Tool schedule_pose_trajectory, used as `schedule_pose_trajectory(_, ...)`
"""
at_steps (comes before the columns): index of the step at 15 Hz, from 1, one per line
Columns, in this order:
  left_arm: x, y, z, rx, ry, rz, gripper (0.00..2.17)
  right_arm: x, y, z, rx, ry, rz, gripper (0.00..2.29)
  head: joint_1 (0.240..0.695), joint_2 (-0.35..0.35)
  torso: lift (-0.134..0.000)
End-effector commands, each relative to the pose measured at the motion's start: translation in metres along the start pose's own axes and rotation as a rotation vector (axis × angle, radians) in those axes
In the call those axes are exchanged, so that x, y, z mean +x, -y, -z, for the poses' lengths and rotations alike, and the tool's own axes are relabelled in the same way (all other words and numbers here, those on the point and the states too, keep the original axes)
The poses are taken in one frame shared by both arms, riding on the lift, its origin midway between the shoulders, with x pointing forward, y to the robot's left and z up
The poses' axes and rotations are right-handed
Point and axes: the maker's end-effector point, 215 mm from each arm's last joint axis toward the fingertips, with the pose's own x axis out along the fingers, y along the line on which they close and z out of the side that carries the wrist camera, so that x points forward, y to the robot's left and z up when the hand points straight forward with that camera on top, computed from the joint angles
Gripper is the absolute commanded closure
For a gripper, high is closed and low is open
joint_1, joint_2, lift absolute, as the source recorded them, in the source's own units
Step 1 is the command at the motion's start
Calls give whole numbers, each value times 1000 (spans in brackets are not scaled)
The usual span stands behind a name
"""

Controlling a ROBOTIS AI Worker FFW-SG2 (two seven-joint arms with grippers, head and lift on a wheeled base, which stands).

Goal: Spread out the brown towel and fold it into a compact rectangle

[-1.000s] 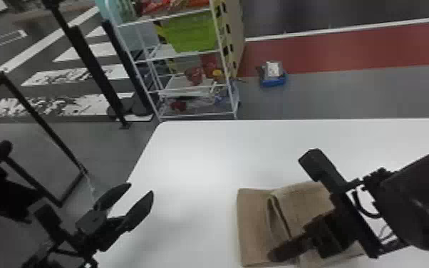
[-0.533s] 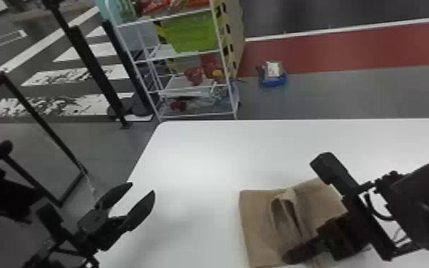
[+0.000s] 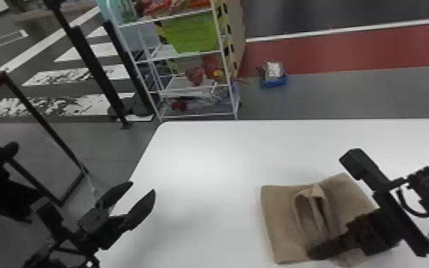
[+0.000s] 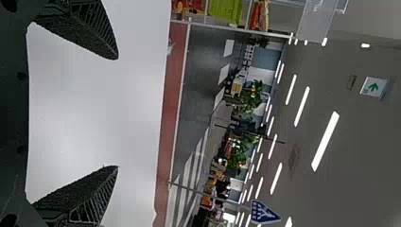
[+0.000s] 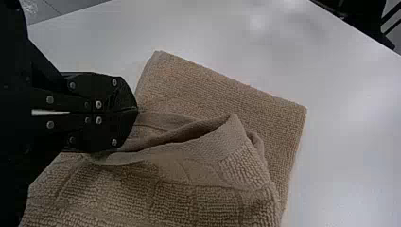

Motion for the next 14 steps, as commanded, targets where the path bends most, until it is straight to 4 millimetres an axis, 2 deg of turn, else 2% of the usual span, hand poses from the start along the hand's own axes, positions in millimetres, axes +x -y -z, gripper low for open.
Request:
schedule_pose_trajectory(1, 2, 1, -1, 0, 2, 0, 49, -14, 18, 20, 29, -24, 5, 1845, 695, 350, -124)
schedule_pose_trajectory(2, 2, 2, 1, -2, -1, 0, 49, -18, 22, 26, 34, -30, 5, 1845, 695, 350, -124)
schedule_pose_trajectory(4, 5, 5, 2, -2, -5, 7, 49, -25, 12, 37, 58, -13, -70, 1845, 695, 350, -124)
schedule_pose_trajectory(6, 10, 8, 2, 2, -9, 13, 49, -33, 5, 39, 32, 1, -78, 1845, 695, 350, -124)
schedule_pose_trajectory(12, 13, 10, 0, 5, -11, 15, 49, -53, 22, 42, 34, 16, -35, 1845, 695, 350, -124)
schedule_pose_trajectory(13, 12, 10, 1, 5, -13, 15, 49, -55, 21, 40, 36, 23, -45, 1845, 695, 350, -124)
schedule_pose_trajectory(14, 13, 10, 0, 5, -11, 15, 49, -59, 18, 40, 53, 43, -72, 1750, 695, 350, -124)
